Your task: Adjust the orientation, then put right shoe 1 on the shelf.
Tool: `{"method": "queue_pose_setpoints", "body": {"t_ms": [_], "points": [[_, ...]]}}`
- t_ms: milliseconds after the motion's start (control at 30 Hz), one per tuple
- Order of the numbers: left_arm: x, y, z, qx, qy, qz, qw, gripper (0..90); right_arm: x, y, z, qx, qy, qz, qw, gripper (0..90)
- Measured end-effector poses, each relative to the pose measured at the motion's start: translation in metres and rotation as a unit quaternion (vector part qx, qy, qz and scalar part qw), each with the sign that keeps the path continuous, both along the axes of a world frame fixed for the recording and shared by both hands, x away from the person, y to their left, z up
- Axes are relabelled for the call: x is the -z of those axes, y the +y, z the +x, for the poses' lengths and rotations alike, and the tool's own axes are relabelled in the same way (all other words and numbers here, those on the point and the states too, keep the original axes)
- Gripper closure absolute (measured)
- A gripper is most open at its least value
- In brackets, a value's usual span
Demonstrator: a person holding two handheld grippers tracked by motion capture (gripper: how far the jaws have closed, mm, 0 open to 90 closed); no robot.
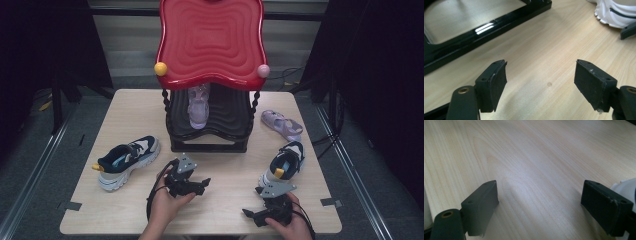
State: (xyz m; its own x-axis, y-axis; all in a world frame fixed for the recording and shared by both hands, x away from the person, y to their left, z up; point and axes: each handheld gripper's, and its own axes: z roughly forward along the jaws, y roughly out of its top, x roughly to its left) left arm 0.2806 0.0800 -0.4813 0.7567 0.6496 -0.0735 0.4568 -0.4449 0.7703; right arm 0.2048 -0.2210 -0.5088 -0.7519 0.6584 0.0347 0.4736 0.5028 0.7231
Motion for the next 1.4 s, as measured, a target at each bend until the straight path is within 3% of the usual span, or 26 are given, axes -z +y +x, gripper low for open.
{"method": "queue_pose_setpoints", "body": {"t_ms": [200, 500, 533, 700, 767, 833, 967, 1133, 1400], "points": [[0.007, -0.002, -0.001, 0.016, 0.022, 0.017, 0.9995, 23.9, 0.000, 0.000, 0.000, 0.001, 0.000, 0.000, 1.0000, 13.9], [0.018, 0.000, -0.005, 0.022, 0.030, 0.025, 0.9990, 23.4, 0.000, -0.001, 0.001, -0.004, -0.002, 0.002, 1.0000, 14.4], [0.019, 0.000, -0.005, 0.021, 0.022, 0.032, 0.9990, 23.3, 0.000, -0.001, 0.001, -0.004, 0.001, 0.002, 1.0000, 14.5], [0.022, 0.003, -0.006, 0.025, 0.025, 0.040, 0.9986, 22.9, -0.004, -0.001, 0.003, -0.012, 0.010, -0.002, 0.9999, 15.0], [0.022, 0.003, -0.006, 0.022, 0.026, 0.034, 0.9989, 22.6, -0.005, 0.000, 0.003, -0.017, 0.009, -0.001, 0.9998, 15.3], [0.022, 0.003, -0.006, 0.024, 0.019, 0.046, 0.9985, 22.3, -0.007, 0.001, 0.003, -0.020, 0.011, 0.000, 0.9997, 15.3], [0.024, 0.003, -0.007, 0.034, 0.011, 0.051, 0.9981, 20.0, -0.012, 0.003, 0.004, -0.025, 0.013, 0.003, 0.9996, 15.3], [0.027, 0.004, -0.009, 0.035, 0.001, 0.040, 0.9986, 17.9, -0.020, 0.005, 0.006, -0.035, 0.010, 0.011, 0.9993, 15.4], [0.026, 0.004, -0.009, 0.033, 0.003, 0.046, 0.9984, 16.6, -0.033, 0.007, 0.013, -0.052, 0.029, 0.015, 0.9981, 16.3]]}}
